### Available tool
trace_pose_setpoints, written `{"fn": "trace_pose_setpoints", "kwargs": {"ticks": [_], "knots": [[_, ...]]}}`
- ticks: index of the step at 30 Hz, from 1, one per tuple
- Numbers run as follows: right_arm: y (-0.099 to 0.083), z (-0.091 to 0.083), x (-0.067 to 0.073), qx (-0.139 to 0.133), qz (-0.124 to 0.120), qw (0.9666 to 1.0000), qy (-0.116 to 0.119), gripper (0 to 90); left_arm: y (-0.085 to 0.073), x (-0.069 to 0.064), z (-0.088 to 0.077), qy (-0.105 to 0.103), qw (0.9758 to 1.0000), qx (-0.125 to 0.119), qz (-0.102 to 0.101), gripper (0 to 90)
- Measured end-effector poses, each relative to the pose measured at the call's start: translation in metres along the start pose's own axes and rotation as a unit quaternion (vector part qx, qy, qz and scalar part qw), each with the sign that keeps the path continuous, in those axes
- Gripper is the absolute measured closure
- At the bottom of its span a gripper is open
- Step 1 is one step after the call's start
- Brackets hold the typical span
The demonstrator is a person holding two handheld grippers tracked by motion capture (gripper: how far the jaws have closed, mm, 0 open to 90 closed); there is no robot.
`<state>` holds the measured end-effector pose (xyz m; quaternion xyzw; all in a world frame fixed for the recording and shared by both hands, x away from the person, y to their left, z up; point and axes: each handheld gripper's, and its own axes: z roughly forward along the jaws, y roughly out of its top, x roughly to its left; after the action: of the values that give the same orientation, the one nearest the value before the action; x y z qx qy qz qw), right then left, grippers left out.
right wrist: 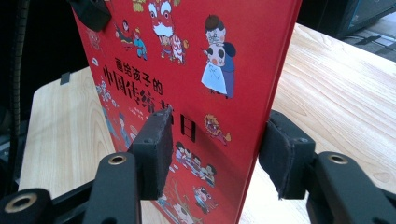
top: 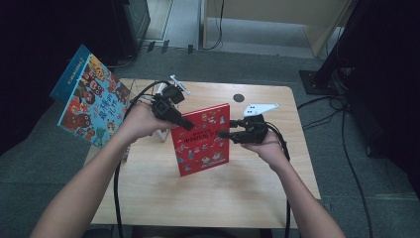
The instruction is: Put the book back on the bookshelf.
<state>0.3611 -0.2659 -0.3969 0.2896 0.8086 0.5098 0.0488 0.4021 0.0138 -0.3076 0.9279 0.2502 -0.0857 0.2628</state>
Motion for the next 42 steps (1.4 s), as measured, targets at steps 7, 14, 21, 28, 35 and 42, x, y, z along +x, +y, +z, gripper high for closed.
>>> {"fn": "trace_pose_setpoints", "kwargs": {"ticks": [7, 14, 21, 28, 35, 42], "knots": [[0.001, 0.001, 0.001, 0.003, 0.000, 1.0000, -0.002, 46.0, 0.014, 0.001, 0.004, 0.001, 0.9994, 0.034, 0.008, 74.2], [0.000, 0.001, 0.002, 0.005, -0.005, 1.0000, -0.004, 46.3, 0.023, 0.000, 0.007, -0.012, 0.9977, 0.065, 0.012, 76.8], [-0.011, 0.000, 0.004, -0.010, -0.019, 0.9997, -0.009, 45.7, 0.020, -0.002, 0.004, -0.027, 0.9974, 0.067, 0.006, 80.4], [-0.030, 0.001, 0.002, 0.005, -0.012, 0.9995, -0.029, 43.2, 0.017, 0.003, -0.012, -0.018, 0.9983, 0.055, -0.011, 80.4], [-0.051, 0.004, 0.001, 0.020, -0.004, 0.9985, -0.051, 41.9, 0.011, 0.008, -0.028, -0.005, 0.9986, 0.039, -0.034, 80.4], [-0.072, 0.006, 0.009, 0.045, -0.013, 0.9949, -0.089, 40.3, 0.002, 0.019, -0.044, 0.009, 0.9974, 0.029, -0.066, 80.4]]}}
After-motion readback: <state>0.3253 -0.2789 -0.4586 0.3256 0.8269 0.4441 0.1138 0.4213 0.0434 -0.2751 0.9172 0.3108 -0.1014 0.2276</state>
